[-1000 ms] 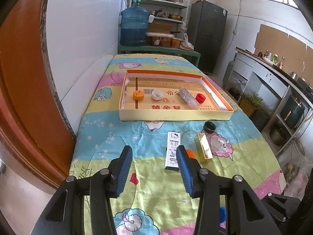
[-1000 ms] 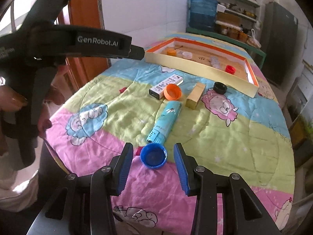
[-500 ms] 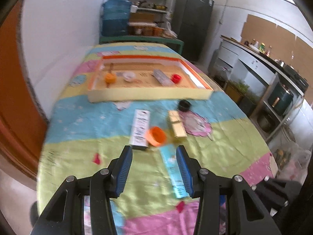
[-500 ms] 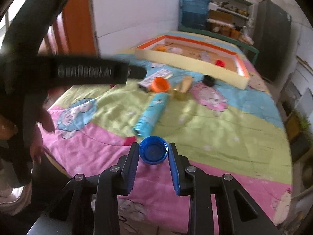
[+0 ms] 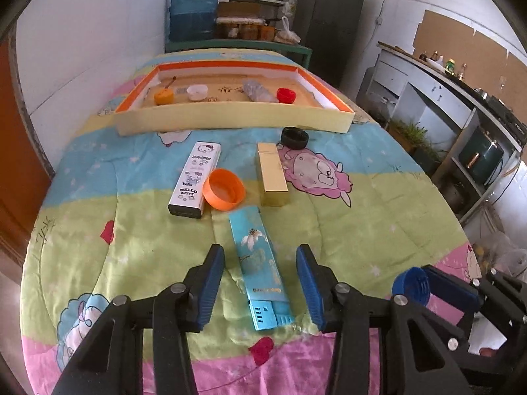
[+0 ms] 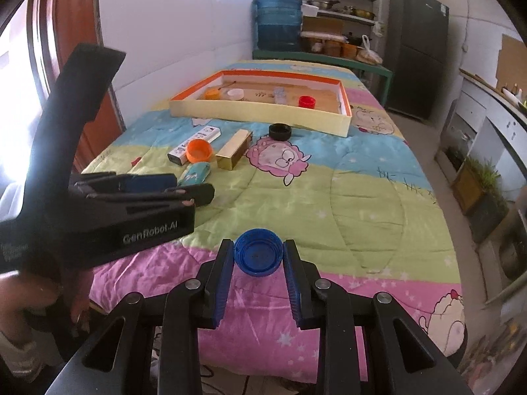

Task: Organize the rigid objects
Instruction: 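Grasp the blue cap with the right tool while the left tool grasps the teal tube box, then carry the teal tube box and blue cap over the cardboard tray with both tools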

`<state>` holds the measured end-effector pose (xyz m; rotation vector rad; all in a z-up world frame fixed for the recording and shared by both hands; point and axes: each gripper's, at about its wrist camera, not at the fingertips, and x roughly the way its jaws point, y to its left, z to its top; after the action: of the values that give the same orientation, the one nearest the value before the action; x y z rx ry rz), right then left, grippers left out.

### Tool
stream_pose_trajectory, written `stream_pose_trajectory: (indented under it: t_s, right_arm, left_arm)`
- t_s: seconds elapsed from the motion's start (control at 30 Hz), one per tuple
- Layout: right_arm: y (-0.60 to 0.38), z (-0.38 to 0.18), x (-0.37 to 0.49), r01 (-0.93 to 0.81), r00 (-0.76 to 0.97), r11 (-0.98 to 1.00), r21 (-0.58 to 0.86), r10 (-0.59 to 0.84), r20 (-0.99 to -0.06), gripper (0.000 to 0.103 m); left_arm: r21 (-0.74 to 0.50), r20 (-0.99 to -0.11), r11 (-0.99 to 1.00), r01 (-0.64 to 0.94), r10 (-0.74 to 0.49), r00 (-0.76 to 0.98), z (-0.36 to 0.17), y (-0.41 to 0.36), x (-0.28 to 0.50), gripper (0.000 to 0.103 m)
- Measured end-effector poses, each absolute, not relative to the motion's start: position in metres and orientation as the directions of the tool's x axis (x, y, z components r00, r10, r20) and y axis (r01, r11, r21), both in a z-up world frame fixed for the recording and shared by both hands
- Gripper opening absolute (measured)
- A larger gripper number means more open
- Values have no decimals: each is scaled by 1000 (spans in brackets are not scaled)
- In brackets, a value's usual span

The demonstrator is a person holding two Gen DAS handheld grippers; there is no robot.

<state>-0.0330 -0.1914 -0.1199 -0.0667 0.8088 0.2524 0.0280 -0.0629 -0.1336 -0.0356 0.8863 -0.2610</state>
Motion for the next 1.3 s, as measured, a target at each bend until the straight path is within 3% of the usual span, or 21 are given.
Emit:
stream_pose_trajectory:
  t_s: [0.03, 0.07, 0.67, 1.3]
  right_arm:
    - [-191, -120, -33, -248, 662, 968, 40, 199, -723, 31]
    - [-191, -120, -32, -247, 662, 968, 44, 202, -722, 31]
    - [-187, -92, 4, -264, 698, 962, 75, 244, -673, 31]
    - [-178, -41, 73, -303, 754, 953, 19, 252, -606, 31]
  left_arm:
    - [-150, -757, 966, 210, -249, 604, -134, -60, 28, 25]
    - [-171, -755, 963, 208, -264, 600, -134, -56, 28, 24]
    - [-217, -690, 948, 235, -319, 650, -86, -30, 33, 23]
    - [-195, -641, 955, 225, -297, 707, -35, -22, 91, 23]
